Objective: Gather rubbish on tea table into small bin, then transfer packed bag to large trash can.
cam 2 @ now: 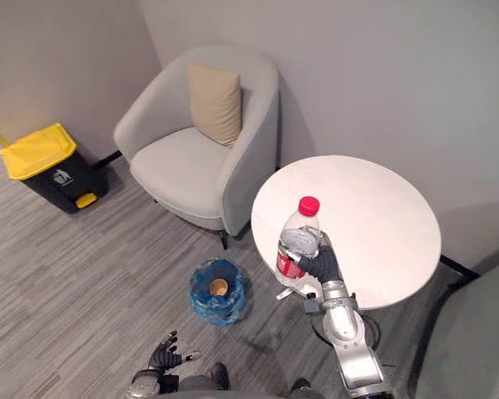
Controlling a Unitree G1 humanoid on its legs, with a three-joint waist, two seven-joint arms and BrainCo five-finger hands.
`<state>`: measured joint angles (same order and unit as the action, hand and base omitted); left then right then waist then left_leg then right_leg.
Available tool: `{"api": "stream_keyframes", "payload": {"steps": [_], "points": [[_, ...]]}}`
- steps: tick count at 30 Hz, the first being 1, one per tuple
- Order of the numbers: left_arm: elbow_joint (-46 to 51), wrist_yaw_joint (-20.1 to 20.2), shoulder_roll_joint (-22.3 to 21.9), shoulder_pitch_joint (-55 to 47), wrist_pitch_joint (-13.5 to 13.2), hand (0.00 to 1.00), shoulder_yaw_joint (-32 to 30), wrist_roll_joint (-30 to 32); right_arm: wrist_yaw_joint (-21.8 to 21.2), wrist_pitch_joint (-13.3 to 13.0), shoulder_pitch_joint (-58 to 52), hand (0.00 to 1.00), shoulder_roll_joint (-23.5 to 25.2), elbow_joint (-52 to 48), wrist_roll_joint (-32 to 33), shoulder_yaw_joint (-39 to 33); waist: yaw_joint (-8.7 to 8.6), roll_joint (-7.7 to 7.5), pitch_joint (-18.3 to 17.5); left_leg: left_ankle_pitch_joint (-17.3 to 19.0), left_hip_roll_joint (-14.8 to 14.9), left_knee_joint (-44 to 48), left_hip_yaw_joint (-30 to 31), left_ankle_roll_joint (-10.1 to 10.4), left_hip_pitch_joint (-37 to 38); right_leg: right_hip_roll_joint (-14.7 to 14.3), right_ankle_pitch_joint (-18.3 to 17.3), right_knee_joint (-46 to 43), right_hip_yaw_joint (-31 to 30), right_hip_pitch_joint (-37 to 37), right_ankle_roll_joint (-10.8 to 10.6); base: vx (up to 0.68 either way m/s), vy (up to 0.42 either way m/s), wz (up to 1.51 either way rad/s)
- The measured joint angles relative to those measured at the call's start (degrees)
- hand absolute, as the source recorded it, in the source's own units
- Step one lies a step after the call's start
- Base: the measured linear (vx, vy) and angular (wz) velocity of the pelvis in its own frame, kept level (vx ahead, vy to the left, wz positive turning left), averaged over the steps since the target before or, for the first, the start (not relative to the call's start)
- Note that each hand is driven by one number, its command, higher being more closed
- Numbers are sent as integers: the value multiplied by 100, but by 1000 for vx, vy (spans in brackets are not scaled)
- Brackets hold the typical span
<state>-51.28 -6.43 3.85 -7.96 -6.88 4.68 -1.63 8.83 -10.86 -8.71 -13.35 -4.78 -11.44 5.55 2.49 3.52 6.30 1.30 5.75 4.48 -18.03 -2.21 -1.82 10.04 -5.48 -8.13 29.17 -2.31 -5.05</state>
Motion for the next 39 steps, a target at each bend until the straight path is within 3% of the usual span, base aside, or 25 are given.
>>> {"api": "stream_keyframes", "payload": {"steps": [2, 5, 7, 8, 9, 11, 12, 13, 14, 15, 17, 18, 21, 33, 36, 39], "points": [[8, 3, 11, 8, 2, 0, 0, -1, -1, 14, -2, 100, 4, 2, -50, -49, -8, -70, 40, 140, -82, 78, 0, 197, 35, 198, -195, -312, 51, 25, -109, 155, 110, 21], [23, 11, 116, 23, -2, 0, 39, 0, 0, 14, 22, 100, 73, 12, -70, -27, -27, -278, 109, 550, -287, 432, -25, 214, 75, 687, -585, -1312, -132, 245, -258, 134, 98, 8], [55, 9, 170, 22, 7, 0, 111, -1, -4, 16, 76, 100, 85, 83, -199, 2, -39, -279, 101, 638, -411, 501, 22, 171, 128, 939, -563, -2115, -494, 569, -213, 151, 132, 16], [124, 6, 221, 13, 14, 0, 155, -1, -6, 28, 93, 100, 98, 145, -240, -1, -51, -318, 122, 649, -492, 452, 117, 153, 217, 1007, -483, -2495, -761, 698, -85, 152, 116, 39], [167, 2, 236, 0, 15, 0, 156, -3, -10, 64, 93, 100, 97, 192, -272, -1, -78, -308, 135, 655, -499, 417, 288, 135, 337, 985, -327, -2969, -1126, 904, 205, 274, 87, 69], [243, -8, 275, -14, 30, 0, 215, -5, -23, 66, 90, 100, 122, 239, -273, 63, -208, -278, 181, 659, -380, 397, 711, 128, 359, 375, -885, -3186, -1954, 1263, 207, 254, -28, 97], [241, -8, 281, -8, 31, 0, 213, -6, -26, 65, 90, 100, 99, 238, -273, 95, -243, -314, 169, 657, -315, 396, 977, 131, 361, -103, -1054, -2810, -2359, 1423, 232, 146, -91, 93], [241, -7, 281, -11, 30, 0, 211, -6, -26, 65, 90, 100, 101, 237, -272, 95, -253, -302, 178, 654, -307, 402, 1057, 136, 364, -254, -1051, -2548, -2470, 1463, 230, 165, -118, 107], [234, -3, 299, -5, 24, 0, 201, -9, -25, 62, 84, 100, 113, 236, -271, 94, -302, -358, 161, 651, -358, 433, 1233, 149, 368, -399, -866, -1711, -2612, 1422, 189, 113, -81, 94], [236, 5, 322, -2, 11, 0, 188, -7, -24, 55, 71, 100, 135, 205, -271, 94, -312, -540, 146, 661, -519, 466, 1335, 200, 399, -322, -122, -1171, -2613, 1355, 211, 124, -94, 100], [220, 19, 121, -20, -7, 0, 165, -8, -23, 55, 28, 100, 51, 213, -272, -7, -285, -270, 170, 741, -377, 492, 1450, 339, 445, -381, -139, -1137, -2412, 1159, 248, 176, -95, 57], [236, 17, 64, -92, -14, 0, 122, -9, -24, 59, 28, 100, 52, 213, -272, -19, -181, -192, 151, 760, -291, 441, 1447, 380, 425, -473, -93, -947, -2369, 1105, 278, 181, -96, 19], [238, 24, 46, -170, -9, 0, -58, -24, -32, 66, -61, 100, 73, 213, -272, -93, -175, -82, 124, 704, -154, 298, 1602, 491, 456, -587, -25, -586, -2111, 800, 317, 85, -82, 31], [247, 119, 81, -178, -17, 0, -191, -45, -247, 60, -131, 100, 326, 235, -136, 33, -137, -209, 152, 405, -175, 45, 1969, 620, 480, -590, 274, 146, -1590, 252, 303, -27, -7, 25], [295, 114, 126, -130, -47, 0, -190, -46, -273, 41, 224, 100, 233, 436, -16, 372, -109, -238, 331, 318, -197, 146, 2088, 658, 168, -566, 282, 7, -1459, 497, 340, -131, -36, 25], [287, 103, 163, 257, -34, 0, -185, -52, -275, 18, 916, 100, -14, 712, 25, 784, 9, -181, 838, 319, -251, 664, 2274, 662, -536, -448, 155, -563, -1287, 1106, 445, -221, -63, 31]]}}
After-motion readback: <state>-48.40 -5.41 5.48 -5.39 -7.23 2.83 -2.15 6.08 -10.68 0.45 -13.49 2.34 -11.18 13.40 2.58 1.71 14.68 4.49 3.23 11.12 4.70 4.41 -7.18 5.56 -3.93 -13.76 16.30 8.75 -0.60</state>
